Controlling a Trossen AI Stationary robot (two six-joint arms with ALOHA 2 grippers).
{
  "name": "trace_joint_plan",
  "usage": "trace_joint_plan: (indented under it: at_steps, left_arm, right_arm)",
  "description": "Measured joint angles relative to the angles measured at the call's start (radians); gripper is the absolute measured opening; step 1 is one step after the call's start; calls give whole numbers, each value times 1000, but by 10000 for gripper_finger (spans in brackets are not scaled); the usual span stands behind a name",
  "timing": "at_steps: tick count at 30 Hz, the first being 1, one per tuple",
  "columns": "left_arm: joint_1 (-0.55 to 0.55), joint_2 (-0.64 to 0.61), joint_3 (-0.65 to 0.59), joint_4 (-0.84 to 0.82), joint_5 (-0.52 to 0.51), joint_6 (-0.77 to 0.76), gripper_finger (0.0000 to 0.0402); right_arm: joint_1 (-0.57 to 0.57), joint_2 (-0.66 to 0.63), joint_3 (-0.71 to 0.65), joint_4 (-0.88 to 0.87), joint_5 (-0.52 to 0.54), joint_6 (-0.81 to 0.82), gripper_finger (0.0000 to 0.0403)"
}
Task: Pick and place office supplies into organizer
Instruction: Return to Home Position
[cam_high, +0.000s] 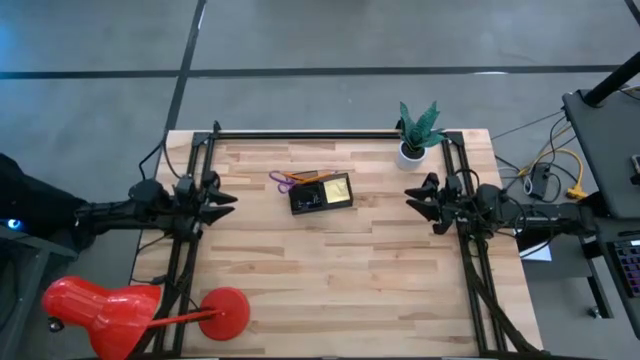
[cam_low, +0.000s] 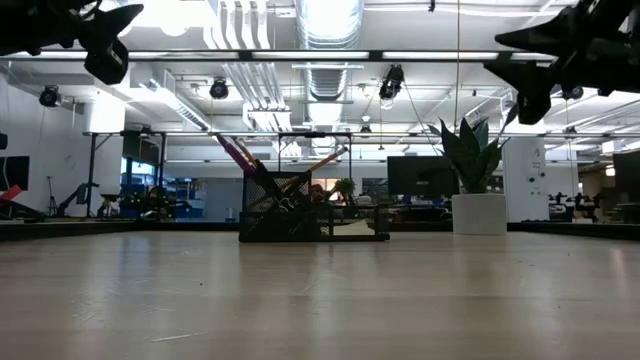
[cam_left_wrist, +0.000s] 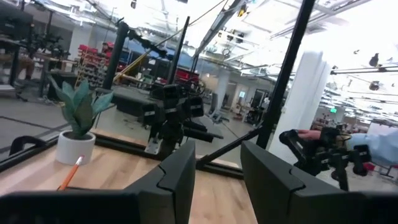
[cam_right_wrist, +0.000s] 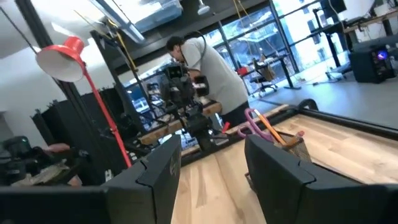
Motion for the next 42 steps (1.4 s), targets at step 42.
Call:
trace_joint_plan:
  at_steps: [42]
  left_arm:
    - [-56, -41, -222, 23, 1, 0, 114]
  right_arm:
    - [238, -212, -20, -227, -2, 0, 169]
